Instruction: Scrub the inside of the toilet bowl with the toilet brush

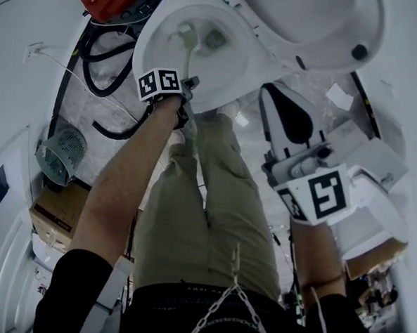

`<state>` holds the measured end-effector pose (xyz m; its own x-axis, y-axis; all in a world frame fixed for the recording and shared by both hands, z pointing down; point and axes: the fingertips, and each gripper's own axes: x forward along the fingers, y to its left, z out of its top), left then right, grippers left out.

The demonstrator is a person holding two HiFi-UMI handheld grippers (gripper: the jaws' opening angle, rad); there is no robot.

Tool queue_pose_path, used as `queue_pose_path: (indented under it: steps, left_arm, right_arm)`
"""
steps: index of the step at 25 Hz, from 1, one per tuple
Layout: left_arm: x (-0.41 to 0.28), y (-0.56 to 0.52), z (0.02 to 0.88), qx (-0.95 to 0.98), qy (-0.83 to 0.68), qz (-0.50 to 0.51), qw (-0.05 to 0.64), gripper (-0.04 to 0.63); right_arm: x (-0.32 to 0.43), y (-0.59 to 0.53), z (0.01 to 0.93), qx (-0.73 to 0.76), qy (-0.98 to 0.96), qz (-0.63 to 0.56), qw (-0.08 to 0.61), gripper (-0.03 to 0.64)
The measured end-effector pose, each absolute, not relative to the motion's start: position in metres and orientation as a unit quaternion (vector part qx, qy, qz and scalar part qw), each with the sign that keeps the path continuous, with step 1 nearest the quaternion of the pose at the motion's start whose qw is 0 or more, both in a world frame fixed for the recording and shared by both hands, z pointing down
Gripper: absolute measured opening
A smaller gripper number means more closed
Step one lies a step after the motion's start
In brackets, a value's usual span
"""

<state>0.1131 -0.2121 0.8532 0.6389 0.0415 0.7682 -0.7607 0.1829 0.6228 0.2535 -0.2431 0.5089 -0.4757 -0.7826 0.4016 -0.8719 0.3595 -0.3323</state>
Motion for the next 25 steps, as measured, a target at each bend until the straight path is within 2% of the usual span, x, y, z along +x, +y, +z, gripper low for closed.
queue_pose_path:
  steps: [11, 19, 25]
  left_arm:
    - [0.117, -0.225, 0.861, 0.619, -0.282, 0.386, 0.623, 0.0]
    - [0.108, -0.224, 0.873, 0.65, -0.236, 0.491, 0.53, 0.0]
    - [0.112, -0.222, 0.869, 0.658, -0.21, 0.517, 0.505, 0.0]
  right_arm:
    - [0.277, -0.221, 0.51, 0.538, -0.797, 0.261, 0.082, -0.008]
    - [0.278, -0.208, 0.511, 0.549, -0.79, 0.259, 0.086, -0.008]
    - [0.272, -0.202, 0.509, 0.554, -0.786, 0.258, 0.086, -0.008]
